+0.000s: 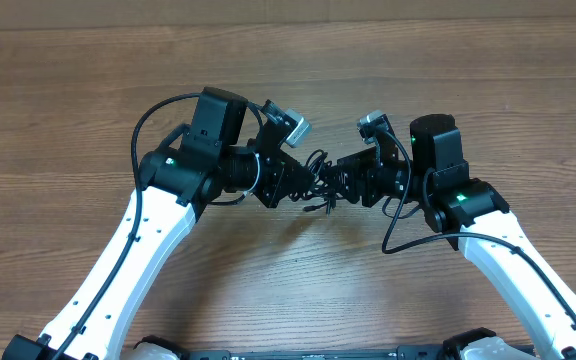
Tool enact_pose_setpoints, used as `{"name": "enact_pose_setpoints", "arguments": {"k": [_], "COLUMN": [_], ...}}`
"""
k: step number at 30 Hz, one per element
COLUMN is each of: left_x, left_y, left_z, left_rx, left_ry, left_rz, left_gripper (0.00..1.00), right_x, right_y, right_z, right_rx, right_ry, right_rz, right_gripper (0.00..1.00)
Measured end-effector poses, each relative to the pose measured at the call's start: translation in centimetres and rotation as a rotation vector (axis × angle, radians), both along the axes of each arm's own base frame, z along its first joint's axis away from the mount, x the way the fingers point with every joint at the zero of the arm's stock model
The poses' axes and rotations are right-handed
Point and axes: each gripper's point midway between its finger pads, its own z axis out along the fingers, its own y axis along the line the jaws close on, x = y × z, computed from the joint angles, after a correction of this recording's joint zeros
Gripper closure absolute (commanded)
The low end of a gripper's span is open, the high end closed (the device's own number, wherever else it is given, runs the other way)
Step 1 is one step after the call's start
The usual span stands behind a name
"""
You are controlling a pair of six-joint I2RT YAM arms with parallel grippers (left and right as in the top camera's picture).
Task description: Untangle cables
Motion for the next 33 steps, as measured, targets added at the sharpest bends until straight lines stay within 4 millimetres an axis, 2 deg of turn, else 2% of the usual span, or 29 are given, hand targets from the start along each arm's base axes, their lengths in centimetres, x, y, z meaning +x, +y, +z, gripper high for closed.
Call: {"name": "enact_pose_setpoints", "arguments": {"k": [3,9,13,16,18,19,25,33], "left_x": [0.0,0.1,0.0,-0.2,-0.2,-0.2,0.4,2.4], "left_y": [0.0,-0.4,-0.8,-0.9,-0.9,-0.9,-0.4,2.2], "left_z": [0.0,0.6,1.2,1.3,1.3,1.2,0.8,0.4], "left_rx": [-0.001,-0.031,-0.065,-0.072,-0.073,-0.072,-0.041,-0.020], "left_ry": [-0.001,-0.018,-0.024,-0.019,-0.017,-0.016,-0.028,-0.025], "left_rz": [0.000,-0.016,-0.037,-0.043,-0.043,-0.043,-0.012,0.082], "left_gripper": [0.96,0.96,0.96,0.96,0.96,0.96,0.96,0.96], "right_x": [0.0,-0.3,-0.6,-0.6,-0.6,-0.6,-1.6,-2.9], "right_y": [0.0,0.1,0.3,0.4,0.3,0.3,-0.4,-2.9], "right_z": [0.0,-0.1,0.1,0.1,0.1,0.0,-1.8,-5.2], "right_rx": [-0.002,0.006,0.018,0.022,0.019,0.015,-0.044,-0.194], "right_ry": [0.000,0.014,0.016,0.019,0.016,0.015,0.101,0.246], "right_rz": [-0.002,0.010,0.027,0.028,0.031,0.031,0.003,-0.101], "right_gripper": [0.69,0.65,0.69,0.80,0.94,0.96,0.96,0.96]}}
